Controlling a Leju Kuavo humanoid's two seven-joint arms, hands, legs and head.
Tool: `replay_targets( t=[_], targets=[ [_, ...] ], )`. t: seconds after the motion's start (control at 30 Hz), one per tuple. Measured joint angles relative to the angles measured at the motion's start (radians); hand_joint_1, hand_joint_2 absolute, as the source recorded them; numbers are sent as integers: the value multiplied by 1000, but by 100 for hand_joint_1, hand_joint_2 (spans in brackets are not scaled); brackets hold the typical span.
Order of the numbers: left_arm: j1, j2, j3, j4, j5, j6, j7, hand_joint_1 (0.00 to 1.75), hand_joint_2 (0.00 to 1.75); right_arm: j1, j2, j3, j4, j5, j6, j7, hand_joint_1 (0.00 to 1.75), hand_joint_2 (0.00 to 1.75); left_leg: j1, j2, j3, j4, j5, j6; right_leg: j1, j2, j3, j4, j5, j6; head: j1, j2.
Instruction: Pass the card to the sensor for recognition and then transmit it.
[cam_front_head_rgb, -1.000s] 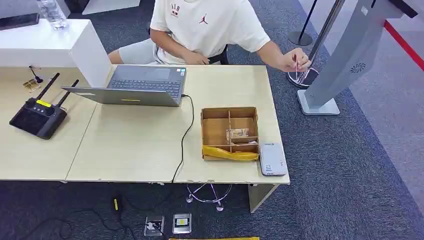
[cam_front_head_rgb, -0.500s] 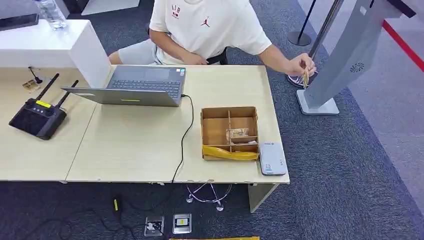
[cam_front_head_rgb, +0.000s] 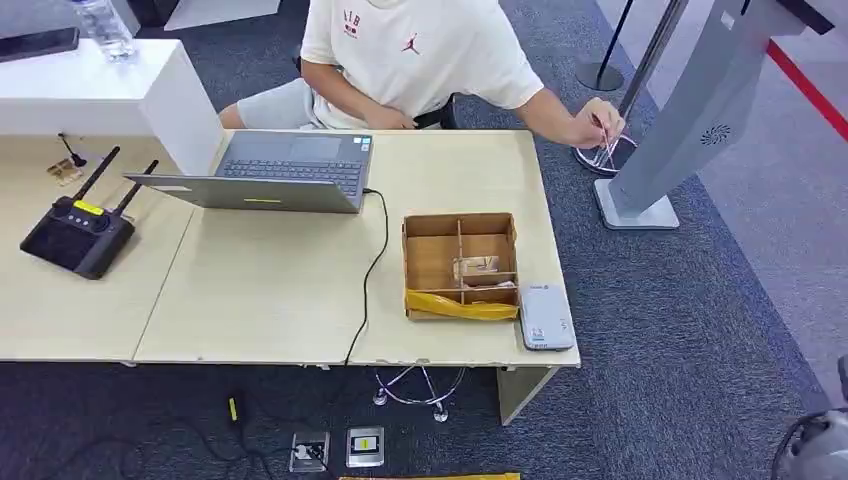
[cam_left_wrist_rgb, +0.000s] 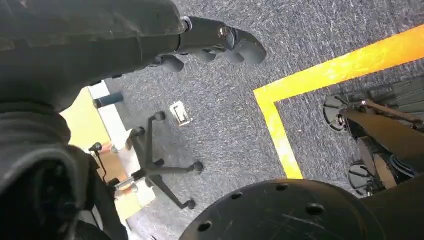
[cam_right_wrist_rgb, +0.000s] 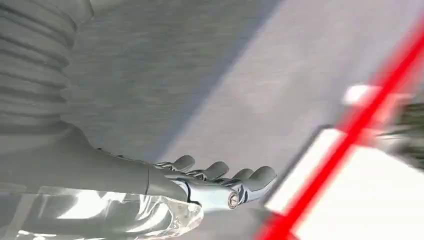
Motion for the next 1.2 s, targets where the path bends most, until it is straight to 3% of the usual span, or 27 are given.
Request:
replay_targets(
  t=[0.17, 0.37, 0.6, 0.77, 0.8, 0.83, 0.87, 0.9, 0.93, 0.97, 1.0, 1.03, 1.07, 1.1, 1.13, 1.2],
  targets=[
    [0, 0, -1, 2, -13, 0, -7, 0, 0, -183, -51, -8, 2, 200, -13, -1, 0, 175, 0, -3, -1, 0, 1, 1, 0, -2, 0, 0, 0, 0, 0, 0],
    [-3, 0, -3, 2, -36, 0, -21, 0, 0, -357, -47, -16, 8, 488, -67, -3, 0, 175, 1, -4, -3, 0, 1, 1, 1, -3, 0, 0, 0, 0, 0, 0],
    [-17, -5, -23, 2, -72, 0, -13, 0, 0, -446, 25, 18, 21, 522, -118, -10, 0, 175, 1, -8, -3, 0, 2, 2, 2, -6, 0, 0, 0, 0, 0, 0],
    [-26, -6, -32, 2, -87, 0, 1, 0, 0, -476, 79, 123, 24, 512, -124, 14, 0, 175, 2, -8, -4, 0, 2, 1, 2, -6, 0, 1, 0, 0, 1, 0],
    [-29, -6, -32, 2, -88, 0, 2, 0, 0, -471, 104, 162, 20, 462, -99, 66, 0, 175, 4, -8, -3, 0, 2, 1, 4, -7, 0, 0, -1, -1, 0, 0],
    [-33, -8, -32, 2, -91, 0, 4, 0, 0, -422, 129, 208, 1, 384, -57, 161, 0, 175, 6, -7, 9, 2, 0, -2, 8, -4, -3, -5, -1, -2, 1, 0],
    [-35, -7, -33, 3, -94, 0, 5, 0, 0, -324, 133, 279, -41, 237, 34, 313, 0, 175, 13, -3, 23, 6, -4, -2, 18, 2, 9, -18, -2, -2, -14, 0],
    [-33, -3, -35, 5, -97, 2, 6, 0, 0, -213, 114, 382, -97, 71, 139, 495, 0, 175, 19, -1, 29, 12, -7, -1, 26, 12, 13, -29, -4, 5, -15, 0],
    [-31, -2, -37, 5, -100, -1, 7, 0, 0, -103, 88, 476, -170, -103, 209, 743, 0, 175, 18, 2, 24, 14, -7, -1, 22, 18, 11, -28, -1, 7, 8, 0],
    [-22, -1, -37, 5, -103, -3, 7, 0, 0, -25, 49, 573, -246, -240, 215, 997, 0, 175, 11, 12, 14, 11, -6, 1, 11, 27, 5, -21, 3, 9, 29, 0],
    [-17, 2, -38, 5, -104, -25, 8, 0, 0, 38, -25, 694, -369, -366, 206, 1291, 0, 175, -5, 28, -2, 3, -4, 4, -10, 37, -9, -5, 6, 10, 35, 0],
    [-19, 7, -39, 6, -106, -47, 10, 0, 0, 84, -105, 792, -509, -426, 197, 1410, 0, 175, -23, 38, -36, -3, -6, 6, -26, 49, -22, 11, 6, 11, 34, 0],
    [-22, 8, -41, 10, -107, -56, 10, 0, 0, 125, -173, 893, -675, -407, 199, 1408, 0, 175, -36, 50, -37, -8, -12, 9, -40, 64, -32, 21, 3, 15, 32, 0],
    [-29, 16, -42, 11, -107, -49, 10, 0, 0, 153, -234, 1001, -851, -319, 203, 1398, 0, 175, -39, 60, -31, -12, -15, 8, -43, 83, -35, 27, 2, 15, 30, 0],
    [-40, 21, -46, 14, -107, -20, 10, 0, 0, 160, -265, 1102, -971, -227, 208, 1375, 0, 175, -31, 61, -23, -14, -20, 6, -39, 94, -34, 20, 4, 13, 22, 0],
    [-68, 18, -48, 15, -108, 74, 10, 0, 0, 177, -237, 1283, -1123, -158, 210, 1327, 0, 175, -9, 71, -3, -14, -25, 6, -18, 107, -17, -2, 8, 9, -1, 0]
  ],
)
